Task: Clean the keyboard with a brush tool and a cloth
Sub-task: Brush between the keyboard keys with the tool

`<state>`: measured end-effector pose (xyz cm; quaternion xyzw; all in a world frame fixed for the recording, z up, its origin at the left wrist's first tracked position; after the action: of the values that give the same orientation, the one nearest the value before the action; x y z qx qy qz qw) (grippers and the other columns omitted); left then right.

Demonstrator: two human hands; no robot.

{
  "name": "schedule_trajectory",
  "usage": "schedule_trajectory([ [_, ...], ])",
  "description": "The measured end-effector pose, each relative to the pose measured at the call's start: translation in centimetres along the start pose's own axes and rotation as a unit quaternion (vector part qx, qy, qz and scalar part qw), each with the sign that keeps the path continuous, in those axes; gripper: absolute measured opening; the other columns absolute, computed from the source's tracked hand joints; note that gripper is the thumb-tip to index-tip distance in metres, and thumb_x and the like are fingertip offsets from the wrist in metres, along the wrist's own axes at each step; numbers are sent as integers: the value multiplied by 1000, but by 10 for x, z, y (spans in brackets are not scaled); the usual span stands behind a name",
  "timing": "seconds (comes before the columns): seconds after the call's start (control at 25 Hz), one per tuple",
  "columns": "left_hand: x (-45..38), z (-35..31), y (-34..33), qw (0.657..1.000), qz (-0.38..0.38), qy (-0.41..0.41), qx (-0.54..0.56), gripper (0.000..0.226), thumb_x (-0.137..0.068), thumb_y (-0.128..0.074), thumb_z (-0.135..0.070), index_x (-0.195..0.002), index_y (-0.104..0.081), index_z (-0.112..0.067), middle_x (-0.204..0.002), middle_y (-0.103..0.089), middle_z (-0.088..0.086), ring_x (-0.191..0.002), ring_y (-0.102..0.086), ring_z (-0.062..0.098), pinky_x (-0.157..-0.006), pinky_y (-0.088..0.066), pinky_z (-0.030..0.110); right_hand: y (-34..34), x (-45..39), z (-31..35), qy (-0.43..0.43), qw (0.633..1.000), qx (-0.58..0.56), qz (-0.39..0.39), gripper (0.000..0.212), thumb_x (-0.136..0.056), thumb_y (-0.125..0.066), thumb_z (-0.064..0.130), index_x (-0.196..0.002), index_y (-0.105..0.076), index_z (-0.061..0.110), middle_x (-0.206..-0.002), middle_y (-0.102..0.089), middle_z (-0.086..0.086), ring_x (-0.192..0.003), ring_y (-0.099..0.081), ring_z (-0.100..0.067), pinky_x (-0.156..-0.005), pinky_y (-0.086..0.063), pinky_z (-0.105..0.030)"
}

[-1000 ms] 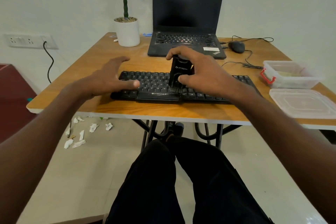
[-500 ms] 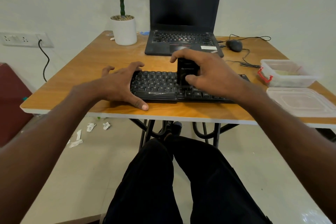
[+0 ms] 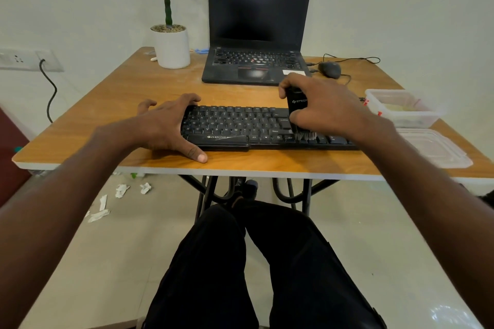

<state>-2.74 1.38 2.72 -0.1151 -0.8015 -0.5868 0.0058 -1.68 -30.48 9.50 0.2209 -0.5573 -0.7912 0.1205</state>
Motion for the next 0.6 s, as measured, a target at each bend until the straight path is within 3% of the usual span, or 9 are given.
schedule_trajectory([
  [0.08, 0, 1, 0, 1000, 0, 0, 0, 151, -28, -65, -102, -156, -8, -45, -164, -38, 0, -153, -32, 29, -125, 3, 57, 2, 2, 1, 12, 999, -42, 2, 49, -85, -72, 14, -119, -51, 44, -116, -55, 6, -103, -62, -20, -74, -63, -37],
  [0.2, -2, 3, -1, 1000, 3, 2, 2, 151, -28, -66, -102, -156, -9, -46, -163, -38, 0, -152, -32, 29, -125, 3, 57, -6, 9, 15, 79, 978, -191, 32, 52, -90, -71, 6, -125, -51, 40, -125, -54, 8, -111, -64, -17, -76, -65, -33],
  [0.32, -3, 4, 0, 1000, 3, 1, 1, 151, -28, -65, -102, -156, -9, -46, -163, -38, 1, -152, -32, 30, -125, 3, 56, -3, 12, 13, 119, 980, -131, 91, 55, -88, -72, 8, -118, -51, 48, -124, -57, 10, -114, -60, -15, -82, -62, -35],
  [0.44, -3, 4, -1, 1000, 4, -3, 1, 151, -27, -65, -102, -156, -10, -45, -163, -38, 1, -152, -32, 29, -125, 2, 56, 11, 11, -3, 74, 993, -44, 86, 55, -83, -75, 9, -115, -51, 47, -113, -56, 12, -109, -61, -19, -76, -62, -35],
  [0.6, -2, 3, 0, 1000, 4, -4, 6, 152, -27, -65, -102, -156, -11, -44, -164, -38, 1, -152, -31, 30, -125, 3, 56, 5, 11, 6, 96, 984, -143, 55, 54, -88, -73, 8, -123, -52, 43, -127, -57, 2, -111, -65, -20, -78, -65, -37],
])
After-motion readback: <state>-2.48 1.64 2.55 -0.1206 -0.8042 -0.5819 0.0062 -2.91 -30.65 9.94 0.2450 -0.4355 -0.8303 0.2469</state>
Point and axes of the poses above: each hand's wrist, its own x-axis away from the middle knuckle, its own y-axis out of the back of the hand, z = x × y, the point moved 3 cm from there along -x, towards the middle knuckle
